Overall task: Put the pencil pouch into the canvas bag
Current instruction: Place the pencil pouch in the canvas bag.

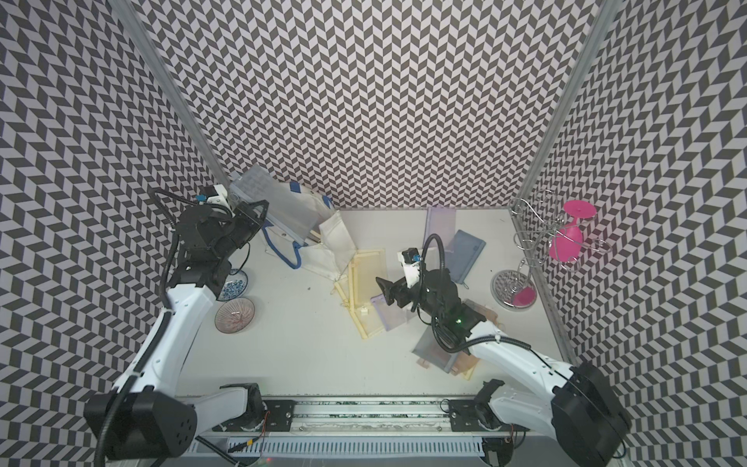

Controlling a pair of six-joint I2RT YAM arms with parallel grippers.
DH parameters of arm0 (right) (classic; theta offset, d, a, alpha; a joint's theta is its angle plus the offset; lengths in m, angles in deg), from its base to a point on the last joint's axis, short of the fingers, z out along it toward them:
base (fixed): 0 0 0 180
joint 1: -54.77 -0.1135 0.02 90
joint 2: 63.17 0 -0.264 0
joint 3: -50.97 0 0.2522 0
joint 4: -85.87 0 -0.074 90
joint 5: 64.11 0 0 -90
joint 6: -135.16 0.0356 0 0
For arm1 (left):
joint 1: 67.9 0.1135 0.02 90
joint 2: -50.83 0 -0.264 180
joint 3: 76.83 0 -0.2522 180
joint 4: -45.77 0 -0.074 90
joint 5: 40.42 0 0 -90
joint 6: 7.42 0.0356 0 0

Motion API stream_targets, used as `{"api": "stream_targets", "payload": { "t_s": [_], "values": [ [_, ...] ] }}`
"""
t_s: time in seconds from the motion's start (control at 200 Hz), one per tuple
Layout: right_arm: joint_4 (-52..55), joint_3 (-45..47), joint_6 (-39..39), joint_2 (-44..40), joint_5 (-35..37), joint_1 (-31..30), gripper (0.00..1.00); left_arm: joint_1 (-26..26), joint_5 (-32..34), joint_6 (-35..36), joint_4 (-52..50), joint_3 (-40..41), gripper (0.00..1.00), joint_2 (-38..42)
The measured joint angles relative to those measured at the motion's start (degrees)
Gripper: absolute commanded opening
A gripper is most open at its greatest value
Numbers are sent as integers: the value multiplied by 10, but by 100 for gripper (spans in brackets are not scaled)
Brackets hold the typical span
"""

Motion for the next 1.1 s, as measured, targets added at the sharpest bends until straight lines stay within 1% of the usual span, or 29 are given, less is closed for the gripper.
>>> {"api": "stream_targets", "payload": {
  "t_s": [0.125,0.27,0.446,0.531,0.631,0.836,0.866,0.916,0.976,1.101],
  "values": [
    [-15,1,0,-12,-1,0,91,14,32,-9,15,-10,0,-54],
    [-31,1,0,-14,-2,0,91,2,80,-9,16,-28,0,-94],
    [-33,5,1,-15,-5,0,91,-27,131,-10,13,-47,0,-127],
    [-33,5,2,-17,-7,0,91,-47,151,-14,14,-63,0,-156],
    [-33,7,2,-27,-7,0,91,-71,172,-17,10,-64,0,-180],
    [-34,16,2,-48,-7,0,91,-104,221,-35,-20,-64,6,-205],
    [-34,17,2,-49,-7,0,91,-105,226,-37,-22,-64,8,-206],
    [-34,17,3,-50,-7,0,91,-106,234,-38,-25,-64,17,-208],
    [-34,17,4,-51,-9,0,91,-105,241,-41,-33,-71,22,-215],
    [-35,19,5,-60,-9,0,91,-101,245,-33,-37,-79,47,-227]
  ]
}}
